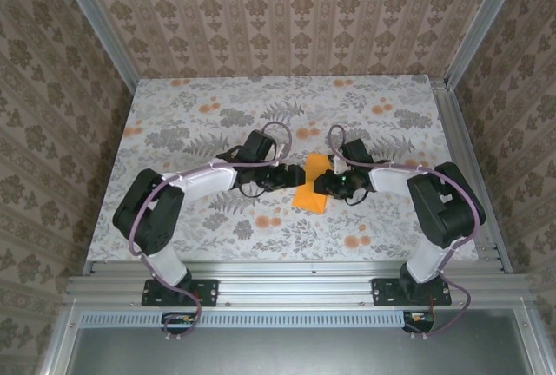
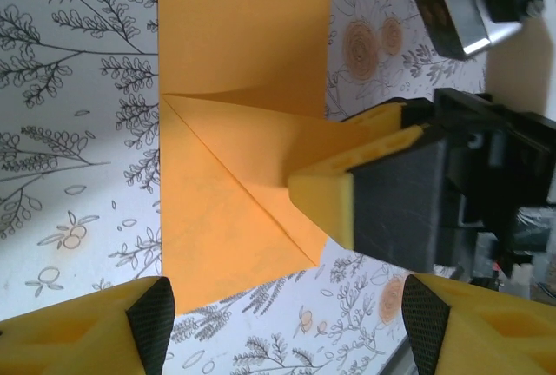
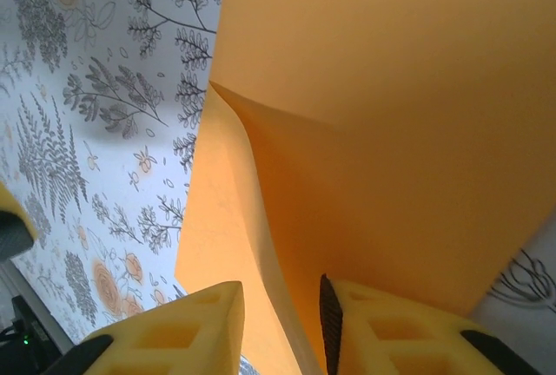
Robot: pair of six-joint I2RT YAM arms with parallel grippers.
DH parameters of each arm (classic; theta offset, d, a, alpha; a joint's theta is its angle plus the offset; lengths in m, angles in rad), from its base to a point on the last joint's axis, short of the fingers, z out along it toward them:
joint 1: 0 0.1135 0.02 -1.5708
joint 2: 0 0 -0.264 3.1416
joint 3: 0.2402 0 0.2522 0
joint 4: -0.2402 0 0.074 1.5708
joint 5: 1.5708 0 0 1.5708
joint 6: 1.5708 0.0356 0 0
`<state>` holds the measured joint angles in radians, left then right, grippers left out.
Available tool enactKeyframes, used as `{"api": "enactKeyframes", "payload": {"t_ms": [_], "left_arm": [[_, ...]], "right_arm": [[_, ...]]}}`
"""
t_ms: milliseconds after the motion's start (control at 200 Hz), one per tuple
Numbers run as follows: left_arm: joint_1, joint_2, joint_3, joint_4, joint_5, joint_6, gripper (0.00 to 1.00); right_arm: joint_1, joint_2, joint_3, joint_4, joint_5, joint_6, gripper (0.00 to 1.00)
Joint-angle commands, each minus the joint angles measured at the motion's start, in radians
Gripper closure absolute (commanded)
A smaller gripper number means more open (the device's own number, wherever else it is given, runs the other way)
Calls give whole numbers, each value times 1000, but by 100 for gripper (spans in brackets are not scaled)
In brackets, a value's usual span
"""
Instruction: Fold a paper plane with a square sheet of paper (pick it up from the middle)
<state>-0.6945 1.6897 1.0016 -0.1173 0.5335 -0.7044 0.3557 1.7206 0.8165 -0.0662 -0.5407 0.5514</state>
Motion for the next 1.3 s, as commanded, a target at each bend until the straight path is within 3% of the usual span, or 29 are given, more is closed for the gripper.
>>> {"api": "enactKeyframes", "payload": {"t_ms": [0,245,315,660,965,1295], "left_arm": [[-5,-39,-26,43,5,-37,27],[-3,-104,-122,183,-25,-162,27],[3,-138,-152,219,-58,-202,23],[13,-196,-259,470,-109,-419,23],[30,-178,-285,605,-135,-511,36],[35,-156,-247,587,-97,-509,43]], "right_arm": [[-2,0,17,57,-57,-5,77],[-4,-69,-2,101,-96,13,96],[-4,-87,-5,113,-111,33,97],[-5,-155,-25,220,-207,125,99],[-1,-185,-54,337,-260,214,99],[5,-229,-51,388,-287,266,99]]}}
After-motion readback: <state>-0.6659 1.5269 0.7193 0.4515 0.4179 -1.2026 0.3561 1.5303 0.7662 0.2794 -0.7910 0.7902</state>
